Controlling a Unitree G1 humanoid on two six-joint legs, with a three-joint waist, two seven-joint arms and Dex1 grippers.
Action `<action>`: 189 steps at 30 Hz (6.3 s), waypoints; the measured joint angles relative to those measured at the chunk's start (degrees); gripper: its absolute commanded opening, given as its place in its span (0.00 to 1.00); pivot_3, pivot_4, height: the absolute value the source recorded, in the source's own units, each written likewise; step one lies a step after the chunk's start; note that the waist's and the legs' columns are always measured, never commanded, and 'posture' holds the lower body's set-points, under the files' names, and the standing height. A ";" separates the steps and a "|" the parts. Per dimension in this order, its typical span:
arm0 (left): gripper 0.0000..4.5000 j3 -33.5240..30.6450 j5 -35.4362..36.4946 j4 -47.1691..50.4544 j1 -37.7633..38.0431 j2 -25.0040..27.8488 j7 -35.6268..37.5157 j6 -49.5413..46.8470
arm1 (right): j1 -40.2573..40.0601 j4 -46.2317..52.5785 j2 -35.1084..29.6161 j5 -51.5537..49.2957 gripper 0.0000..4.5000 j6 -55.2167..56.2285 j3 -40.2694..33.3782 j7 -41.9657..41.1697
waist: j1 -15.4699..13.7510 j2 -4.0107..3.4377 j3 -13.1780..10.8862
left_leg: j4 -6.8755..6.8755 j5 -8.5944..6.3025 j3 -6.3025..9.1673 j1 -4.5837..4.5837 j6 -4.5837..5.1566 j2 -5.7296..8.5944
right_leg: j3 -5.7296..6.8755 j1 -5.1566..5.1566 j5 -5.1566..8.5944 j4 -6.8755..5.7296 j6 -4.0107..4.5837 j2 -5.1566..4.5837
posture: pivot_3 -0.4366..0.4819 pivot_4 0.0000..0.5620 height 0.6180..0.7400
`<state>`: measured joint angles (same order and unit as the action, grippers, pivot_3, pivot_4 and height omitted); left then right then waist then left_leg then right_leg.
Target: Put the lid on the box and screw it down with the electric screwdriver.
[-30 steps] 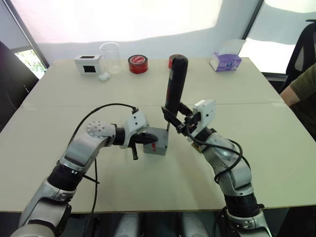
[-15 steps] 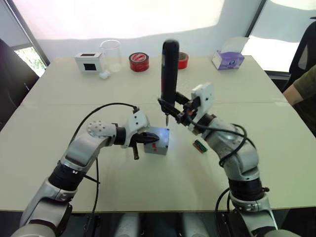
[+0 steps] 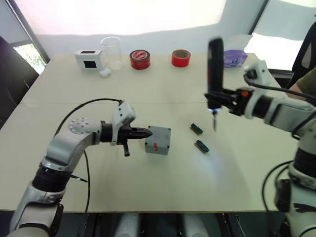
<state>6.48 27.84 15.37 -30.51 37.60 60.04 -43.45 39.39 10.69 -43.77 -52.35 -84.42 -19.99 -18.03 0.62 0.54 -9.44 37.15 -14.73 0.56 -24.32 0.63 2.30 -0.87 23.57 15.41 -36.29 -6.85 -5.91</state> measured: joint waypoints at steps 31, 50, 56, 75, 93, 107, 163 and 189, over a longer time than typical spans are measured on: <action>0.00 4.89 1.40 8.45 1.68 1.96 -1.61 -0.16 | -4.00 -20.46 -15.78 7.17 0.90 -7.05 20.18 -11.73 | -0.04 -0.05 -0.07 | 0.37 -0.05 -0.10 -0.04 0.14 -0.04 | 0.00 -0.19 -0.13 0.09 -0.25 0.32 | 0.48 0.27 1.00; 0.00 -0.45 2.58 -2.09 -3.38 3.02 -1.04 0.40 | -0.19 -11.47 -9.94 12.66 1.00 -5.30 17.78 -12.76 | -0.14 -0.04 -0.10 | 0.58 -0.10 -0.08 -0.09 0.22 -0.03 | 0.01 -0.20 -0.16 0.06 -0.29 0.31 | 0.48 0.27 1.00; 0.00 -0.77 -2.11 -7.97 -5.31 3.99 -2.56 5.22 | 2.17 1.96 -7.37 11.52 1.00 5.51 15.34 -16.91 | 0.09 -0.06 -0.10 | 0.50 -0.11 -0.08 -0.09 0.22 -0.04 | 0.01 -0.11 -0.15 0.04 -0.30 0.34 | 0.48 0.27 1.00; 0.00 8.65 -14.22 -11.10 2.93 -0.98 -4.94 12.76 | -12.35 16.51 3.71 22.97 1.00 25.42 39.92 -20.55 | -0.12 0.00 -0.11 | 0.82 -0.14 -0.03 -0.15 0.26 0.00 | 0.01 -0.17 -0.21 -0.05 -0.38 0.28 | 0.48 0.27 1.00; 0.00 10.67 -19.74 -24.62 -6.84 -3.51 0.80 21.39 | -12.18 21.62 5.42 17.93 1.00 16.96 36.52 -21.53 | -0.08 -0.01 -0.11 | 0.83 -0.14 -0.03 -0.15 0.27 0.02 | 0.03 -0.17 -0.21 -0.07 -0.39 0.30 | 0.48 0.27 1.00; 0.00 8.32 -15.94 -6.33 6.20 4.33 3.03 11.23 | -6.56 3.09 1.84 34.82 1.00 39.71 44.50 -29.63 | -0.42 0.00 -0.12 | 0.86 -0.14 -0.06 -0.14 0.27 0.01 | 0.00 -0.20 -0.21 -0.09 -0.39 0.30 | 0.48 0.27 1.00; 0.00 2.27 -4.62 5.34 3.05 6.75 4.63 3.76 | -27.69 20.66 3.93 30.08 0.90 25.93 18.61 -19.42 | -0.13 0.00 -0.11 | 0.85 -0.15 -0.02 -0.12 0.25 0.01 | -0.02 -0.20 -0.20 -0.13 -0.37 0.28 | 0.48 0.27 1.00; 0.00 6.86 -6.61 3.17 0.93 4.87 2.97 5.28 | -28.38 15.95 9.00 31.74 0.35 28.55 17.03 -10.08 | -0.09 0.00 -0.11 | 0.86 -0.14 -0.03 -0.11 0.25 0.01 | 0.00 -0.22 -0.20 -0.15 -0.38 0.35 | 0.48 0.27 1.00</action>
<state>13.34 21.23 18.54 -29.58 42.47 63.01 -38.17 11.02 26.64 -34.77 -20.61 -55.87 -2.95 -28.11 0.53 0.54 -9.56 38.01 -14.87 0.53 -24.43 0.89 2.31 -0.88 23.34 15.21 -36.43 -7.23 -5.56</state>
